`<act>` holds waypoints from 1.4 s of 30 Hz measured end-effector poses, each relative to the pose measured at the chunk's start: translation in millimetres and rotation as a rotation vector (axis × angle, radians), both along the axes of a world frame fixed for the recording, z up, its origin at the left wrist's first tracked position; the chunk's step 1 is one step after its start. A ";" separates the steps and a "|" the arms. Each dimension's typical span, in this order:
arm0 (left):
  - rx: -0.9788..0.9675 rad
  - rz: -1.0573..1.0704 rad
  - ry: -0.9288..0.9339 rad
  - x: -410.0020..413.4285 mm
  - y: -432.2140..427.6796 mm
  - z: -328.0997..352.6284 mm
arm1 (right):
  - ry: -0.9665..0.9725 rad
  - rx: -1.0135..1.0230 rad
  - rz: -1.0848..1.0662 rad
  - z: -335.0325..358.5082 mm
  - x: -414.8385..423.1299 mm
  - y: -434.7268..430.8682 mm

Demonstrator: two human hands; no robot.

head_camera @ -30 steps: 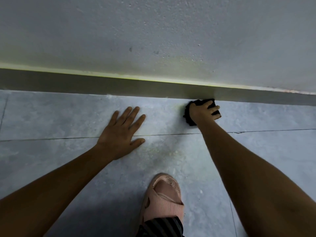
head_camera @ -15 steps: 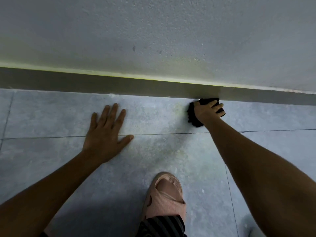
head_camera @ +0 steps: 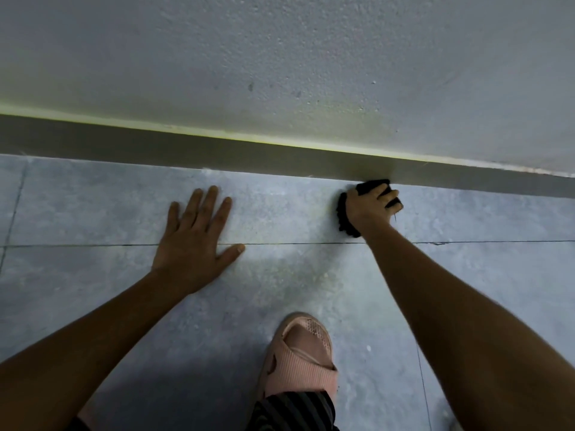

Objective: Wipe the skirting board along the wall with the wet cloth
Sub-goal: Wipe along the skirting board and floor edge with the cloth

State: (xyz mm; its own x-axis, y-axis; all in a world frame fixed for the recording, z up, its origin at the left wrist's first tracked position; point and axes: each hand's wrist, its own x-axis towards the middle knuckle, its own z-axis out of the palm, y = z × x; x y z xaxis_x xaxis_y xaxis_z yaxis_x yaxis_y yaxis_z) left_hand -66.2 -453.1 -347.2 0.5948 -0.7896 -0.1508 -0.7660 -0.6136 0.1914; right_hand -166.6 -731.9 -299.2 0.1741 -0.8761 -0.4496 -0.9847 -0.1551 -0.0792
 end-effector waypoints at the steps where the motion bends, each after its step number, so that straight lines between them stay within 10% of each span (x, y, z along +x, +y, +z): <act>1: 0.001 -0.001 -0.003 0.0 -0.4 -0.1 | 0.014 -0.006 -0.051 3.4 -0.4 -8.7; 6: -0.001 -0.001 -0.013 -1.0 -1.6 1.6 | 0.018 -0.031 -0.065 10.5 9.4 2.6; 15: -0.007 -0.008 0.005 -0.2 -0.7 1.8 | -0.093 -0.045 0.552 -9.6 -5.0 66.0; 25: -0.009 -0.007 0.013 0.5 0.2 0.4 | -0.050 -0.150 0.365 -6.8 -10.3 44.1; 33: -0.020 -0.012 0.016 2.0 4.8 0.1 | -0.157 -0.063 0.894 -4.3 8.4 93.9; 42: 0.006 0.109 0.027 17.5 33.3 2.1 | -0.034 -0.106 0.515 -1.5 -14.8 51.9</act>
State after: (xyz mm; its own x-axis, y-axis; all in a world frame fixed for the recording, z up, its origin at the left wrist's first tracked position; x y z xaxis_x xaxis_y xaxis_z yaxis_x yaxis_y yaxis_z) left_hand -48.7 -419.8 -345.1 0.6726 -0.7196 -0.1726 -0.6894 -0.6941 0.2070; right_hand -181.4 -679.9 -300.7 0.6070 -0.7137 -0.3495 -0.7761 -0.6270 -0.0675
